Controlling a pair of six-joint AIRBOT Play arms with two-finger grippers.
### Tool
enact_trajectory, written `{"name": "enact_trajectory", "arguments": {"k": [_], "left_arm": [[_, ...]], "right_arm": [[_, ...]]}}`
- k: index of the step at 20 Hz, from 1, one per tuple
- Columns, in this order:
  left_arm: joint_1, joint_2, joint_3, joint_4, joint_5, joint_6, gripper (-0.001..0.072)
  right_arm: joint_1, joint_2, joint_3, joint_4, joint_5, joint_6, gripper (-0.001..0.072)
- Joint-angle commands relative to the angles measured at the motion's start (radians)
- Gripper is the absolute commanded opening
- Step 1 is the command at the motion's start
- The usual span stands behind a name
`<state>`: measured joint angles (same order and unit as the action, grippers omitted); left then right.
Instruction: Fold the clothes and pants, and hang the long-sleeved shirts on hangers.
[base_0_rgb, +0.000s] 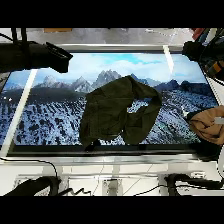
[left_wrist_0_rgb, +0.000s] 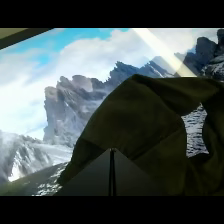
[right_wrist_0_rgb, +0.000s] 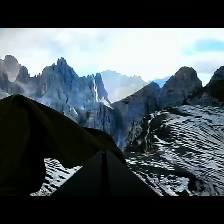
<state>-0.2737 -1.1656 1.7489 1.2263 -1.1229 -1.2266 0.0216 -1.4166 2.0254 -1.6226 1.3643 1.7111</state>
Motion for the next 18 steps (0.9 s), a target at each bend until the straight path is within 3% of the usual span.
{"name": "enact_trajectory", "arguments": {"k": [1,16,18], "left_arm": [[0.000,0.001,0.000,0.000,0.000,0.000,0.0017],[0.000,0.001,0.000,0.000,0.000,0.000,0.0017],[0.000,0.001,0.000,0.000,0.000,0.000,0.0017]], "right_arm": [[-0.001,0.001,0.001,0.000,0.000,0.000,0.0035],[-0.001,0.001,0.001,0.008,0.001,0.001,0.0035],[-0.001,-0.001,-0.010,0.093,0.016,-0.010,0.0035]]}}
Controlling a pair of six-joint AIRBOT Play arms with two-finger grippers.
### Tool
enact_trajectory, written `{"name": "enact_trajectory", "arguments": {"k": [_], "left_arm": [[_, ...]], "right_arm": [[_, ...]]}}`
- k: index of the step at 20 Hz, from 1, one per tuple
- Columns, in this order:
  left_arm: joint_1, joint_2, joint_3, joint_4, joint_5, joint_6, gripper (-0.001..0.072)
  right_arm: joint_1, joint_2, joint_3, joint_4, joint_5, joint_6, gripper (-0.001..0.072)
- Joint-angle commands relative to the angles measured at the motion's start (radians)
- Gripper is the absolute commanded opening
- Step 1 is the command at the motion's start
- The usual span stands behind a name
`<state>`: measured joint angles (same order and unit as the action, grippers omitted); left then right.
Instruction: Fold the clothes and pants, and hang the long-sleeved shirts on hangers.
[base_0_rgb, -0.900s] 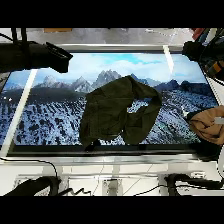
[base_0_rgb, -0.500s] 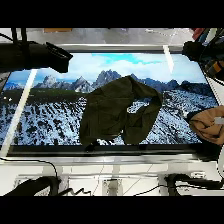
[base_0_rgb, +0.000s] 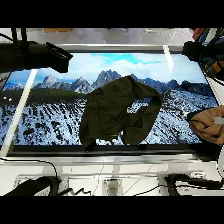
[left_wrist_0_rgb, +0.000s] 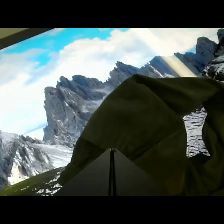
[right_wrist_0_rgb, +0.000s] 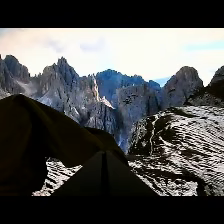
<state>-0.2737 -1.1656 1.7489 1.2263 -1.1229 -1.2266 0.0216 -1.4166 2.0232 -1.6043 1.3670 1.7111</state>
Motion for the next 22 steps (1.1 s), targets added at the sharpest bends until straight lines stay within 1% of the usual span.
{"name": "enact_trajectory", "arguments": {"k": [1,2,3,5,7,8,9,10,11,12,13,14,16,19,22], "left_arm": [[0.000,0.001,0.000,0.000,0.000,0.000,0.0017],[0.000,0.001,0.000,0.000,0.000,0.000,0.0017],[0.000,0.001,0.000,0.000,0.000,0.000,0.0017],[0.000,0.001,0.000,0.000,0.001,0.000,0.0017],[0.001,0.001,0.000,0.009,0.005,0.001,0.0017],[0.002,0.001,0.000,0.063,0.005,0.000,0.0017],[0.002,0.001,0.000,0.154,0.004,0.000,0.0017],[0.002,0.001,0.000,0.267,0.005,-0.001,0.0017],[0.008,0.000,0.000,0.389,0.005,-0.017,0.0017],[0.023,0.000,0.000,0.463,0.003,-0.027,0.0017],[0.046,0.000,0.000,0.492,-0.003,-0.027,0.0017],[0.075,0.000,0.000,0.493,-0.005,-0.035,0.0017],[0.124,0.000,0.000,0.493,-0.008,-0.076,0.0016],[0.159,-0.005,0.000,0.491,-0.008,-0.076,0.0016],[0.161,-0.008,0.000,0.490,-0.015,-0.076,0.0017]], "right_arm": [[0.001,-0.003,-0.027,0.178,0.033,-0.060,0.0035],[0.013,-0.006,-0.060,0.302,0.073,-0.148,0.0035],[0.042,-0.008,-0.106,0.391,0.112,-0.236,0.0035],[0.136,-0.011,-0.223,0.448,0.141,-0.352,0.0035],[0.266,-0.013,-0.369,0.447,0.108,-0.428,0.0035],[0.338,-0.014,-0.449,0.444,0.074,-0.484,0.0035],[0.412,-0.014,-0.531,0.442,0.019,-0.540,0.0035],[0.470,-0.014,-0.593,0.436,-0.038,-0.568,0.0038],[0.538,-0.014,-0.663,0.424,-0.124,-0.591,0.0091],[0.604,-0.014,-0.724,0.403,-0.227,-0.621,0.0280],[0.660,-0.019,-0.764,0.378,-0.313,-0.649,0.0470],[0.716,-0.027,-0.794,0.341,-0.401,-0.666,0.0522],[0.807,-0.061,-0.806,0.275,-0.507,-0.667,0.0522],[0.897,-0.120,-0.806,0.240,-0.589,-0.667,0.0533],[0.938,-0.159,-0.806,0.237,-0.650,-0.667,0.0540]]}}
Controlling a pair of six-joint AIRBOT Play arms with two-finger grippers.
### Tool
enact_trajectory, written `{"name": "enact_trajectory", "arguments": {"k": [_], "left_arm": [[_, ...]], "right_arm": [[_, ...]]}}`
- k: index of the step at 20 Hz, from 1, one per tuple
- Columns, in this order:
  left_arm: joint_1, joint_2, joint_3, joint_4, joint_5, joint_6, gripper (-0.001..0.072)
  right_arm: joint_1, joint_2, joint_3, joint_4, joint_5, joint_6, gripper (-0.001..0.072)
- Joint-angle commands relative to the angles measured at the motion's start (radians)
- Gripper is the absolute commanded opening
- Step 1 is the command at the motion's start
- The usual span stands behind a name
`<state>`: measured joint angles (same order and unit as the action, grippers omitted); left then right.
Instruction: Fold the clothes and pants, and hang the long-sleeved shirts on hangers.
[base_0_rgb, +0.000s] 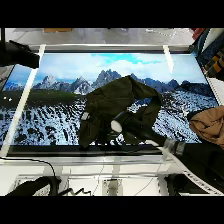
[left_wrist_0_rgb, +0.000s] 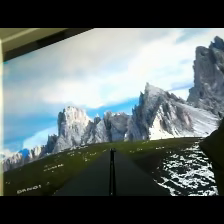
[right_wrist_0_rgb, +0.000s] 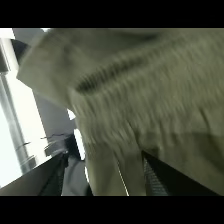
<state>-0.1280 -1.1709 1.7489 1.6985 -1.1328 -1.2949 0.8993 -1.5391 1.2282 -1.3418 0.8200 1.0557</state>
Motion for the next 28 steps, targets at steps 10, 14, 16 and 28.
{"name": "enact_trajectory", "arguments": {"k": [10,14,16,28], "left_arm": [[0.015,-0.052,-0.001,-0.106,-0.005,-0.007,0.0017],[0.015,-0.092,0.000,-0.106,-0.005,-0.007,0.0017],[0.019,-0.109,0.000,-0.101,-0.006,-0.007,0.0016],[0.401,-0.066,-0.525,-0.711,-0.163,0.140,0.0016]], "right_arm": [[0.064,-0.106,-0.009,-0.089,-0.225,-0.011,0.0061],[0.050,-0.075,0.025,-0.193,-0.203,-0.005,0.0034],[0.001,-0.045,0.067,-0.209,-0.160,0.079,0.0034],[-0.746,0.236,0.166,-0.029,0.208,0.289,0.0033]]}}
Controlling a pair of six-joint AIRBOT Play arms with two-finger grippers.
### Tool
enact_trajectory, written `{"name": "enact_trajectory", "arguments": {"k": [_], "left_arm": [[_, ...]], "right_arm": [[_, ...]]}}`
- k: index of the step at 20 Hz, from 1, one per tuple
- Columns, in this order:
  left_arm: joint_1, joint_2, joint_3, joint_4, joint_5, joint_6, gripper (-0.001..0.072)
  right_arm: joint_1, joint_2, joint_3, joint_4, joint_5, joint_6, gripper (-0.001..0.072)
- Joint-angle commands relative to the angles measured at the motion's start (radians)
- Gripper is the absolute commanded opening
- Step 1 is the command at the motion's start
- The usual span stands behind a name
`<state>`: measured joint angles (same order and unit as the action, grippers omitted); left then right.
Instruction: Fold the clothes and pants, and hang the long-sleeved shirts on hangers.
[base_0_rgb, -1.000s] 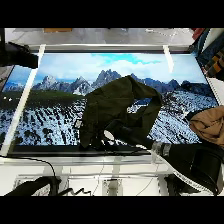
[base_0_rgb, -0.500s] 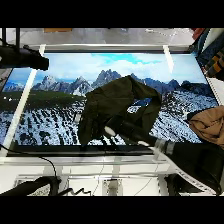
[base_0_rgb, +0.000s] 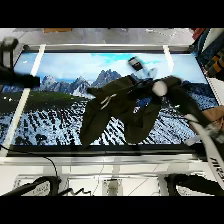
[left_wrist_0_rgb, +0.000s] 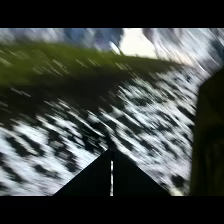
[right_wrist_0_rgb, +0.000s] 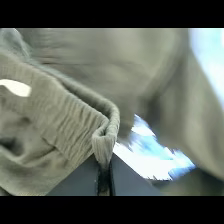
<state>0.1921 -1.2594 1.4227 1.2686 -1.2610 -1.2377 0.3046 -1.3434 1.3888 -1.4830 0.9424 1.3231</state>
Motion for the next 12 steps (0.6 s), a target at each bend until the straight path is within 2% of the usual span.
{"name": "enact_trajectory", "arguments": {"k": [1,2,3,4,5,6,12], "left_arm": [[0.080,0.032,-0.296,-0.316,-0.034,0.105,0.0016],[0.066,0.039,-0.385,-0.349,-0.030,0.130,0.0017],[0.050,0.041,-0.473,-0.387,-0.031,0.146,0.0066],[0.032,0.040,-0.551,-0.419,-0.030,0.155,0.0274],[0.013,0.040,-0.616,-0.439,-0.027,0.187,0.0516],[-0.008,0.040,-0.675,-0.452,-0.018,0.195,0.0615],[-0.167,0.040,-0.867,-0.477,0.076,0.210,0.0614]], "right_arm": [[-0.175,0.037,0.004,0.146,0.095,0.021,0.0033],[-0.187,0.037,0.002,0.164,0.095,0.021,0.0033],[-0.186,0.037,0.002,0.166,0.093,0.019,0.0033],[-0.185,0.037,0.002,0.167,0.089,0.018,0.0033],[-0.183,0.037,0.002,0.170,0.086,0.019,0.0033],[-0.183,0.037,0.002,0.171,0.086,0.019,0.0033],[-0.183,0.037,0.002,0.170,0.087,0.019,0.0033]]}}
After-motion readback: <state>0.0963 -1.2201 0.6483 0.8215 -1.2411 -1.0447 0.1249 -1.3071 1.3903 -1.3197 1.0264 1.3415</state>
